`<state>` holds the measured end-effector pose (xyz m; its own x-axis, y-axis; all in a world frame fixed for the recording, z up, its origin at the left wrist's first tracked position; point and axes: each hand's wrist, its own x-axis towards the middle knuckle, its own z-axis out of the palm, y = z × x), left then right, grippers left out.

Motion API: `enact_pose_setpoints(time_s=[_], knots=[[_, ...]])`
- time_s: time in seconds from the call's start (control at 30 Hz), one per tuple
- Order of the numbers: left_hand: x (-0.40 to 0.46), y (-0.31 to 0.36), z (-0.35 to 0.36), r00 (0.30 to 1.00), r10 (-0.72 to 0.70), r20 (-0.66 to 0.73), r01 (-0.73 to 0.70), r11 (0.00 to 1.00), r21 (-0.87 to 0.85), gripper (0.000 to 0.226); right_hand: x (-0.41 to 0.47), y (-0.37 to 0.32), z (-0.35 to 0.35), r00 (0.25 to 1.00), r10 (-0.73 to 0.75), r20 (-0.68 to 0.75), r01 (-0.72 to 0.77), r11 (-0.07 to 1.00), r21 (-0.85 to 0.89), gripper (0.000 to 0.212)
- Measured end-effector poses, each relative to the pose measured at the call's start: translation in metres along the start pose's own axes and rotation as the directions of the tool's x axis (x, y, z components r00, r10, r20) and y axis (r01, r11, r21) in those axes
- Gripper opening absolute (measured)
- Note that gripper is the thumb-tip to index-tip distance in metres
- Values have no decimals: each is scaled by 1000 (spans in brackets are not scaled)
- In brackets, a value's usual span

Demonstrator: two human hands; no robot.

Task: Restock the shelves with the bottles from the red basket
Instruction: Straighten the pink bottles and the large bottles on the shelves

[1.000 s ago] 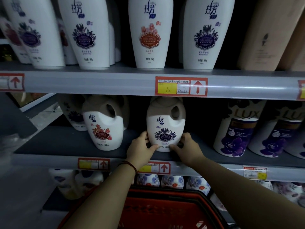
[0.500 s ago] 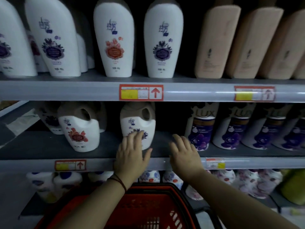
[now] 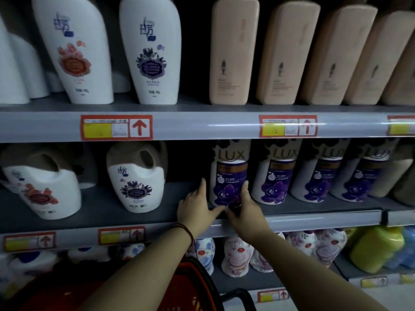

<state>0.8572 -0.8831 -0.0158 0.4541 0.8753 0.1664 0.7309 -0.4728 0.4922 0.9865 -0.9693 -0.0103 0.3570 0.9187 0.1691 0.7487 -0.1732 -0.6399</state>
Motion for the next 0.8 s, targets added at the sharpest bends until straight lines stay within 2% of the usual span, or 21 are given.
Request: enact_pose_setpoints(time_s=[0.1, 0.2, 0.43, 0.5, 0.57, 0.63, 0.67, 0.7, 0.8], knots=[[9, -2, 6, 1000, 4, -25, -4, 1000, 6, 83, 3, 3, 2, 999, -26, -37, 27, 999, 26, 90], [13, -3, 12, 995, -28, -99, 34, 998, 54, 71, 9, 6, 1, 999, -47, -13, 48, 999, 10, 88], [12, -1, 15, 987, -65, -145, 66, 998, 2, 68, 10, 14, -1, 998, -67, 14, 67, 997, 29, 86], [3, 12, 17, 973, -70, -221, 72, 997, 3, 71, 8, 19, -7, 994, -104, 27, 104, 995, -4, 82], [-8, 31, 20, 936, 37, -349, -22, 999, 46, 71, 2, 26, -16, 992, -121, -28, 118, 987, -113, 72], [-13, 50, 27, 853, 273, -444, -237, 962, 137, 61, -5, 37, -26, 984, -90, -154, 58, 977, -203, 58], [-14, 59, 31, 827, 367, -425, -330, 930, 161, 57, -8, 43, -32, 974, -74, -215, 23, 973, -230, 51], [-13, 69, 34, 838, 411, -358, -388, 911, 139, 55, -9, 50, -39, 963, -51, -266, -16, 969, -245, 46], [-2, 92, 48, 926, 366, -93, -366, 930, 10, 69, -5, 71, -63, 938, 51, -343, -137, 963, -232, 47]])
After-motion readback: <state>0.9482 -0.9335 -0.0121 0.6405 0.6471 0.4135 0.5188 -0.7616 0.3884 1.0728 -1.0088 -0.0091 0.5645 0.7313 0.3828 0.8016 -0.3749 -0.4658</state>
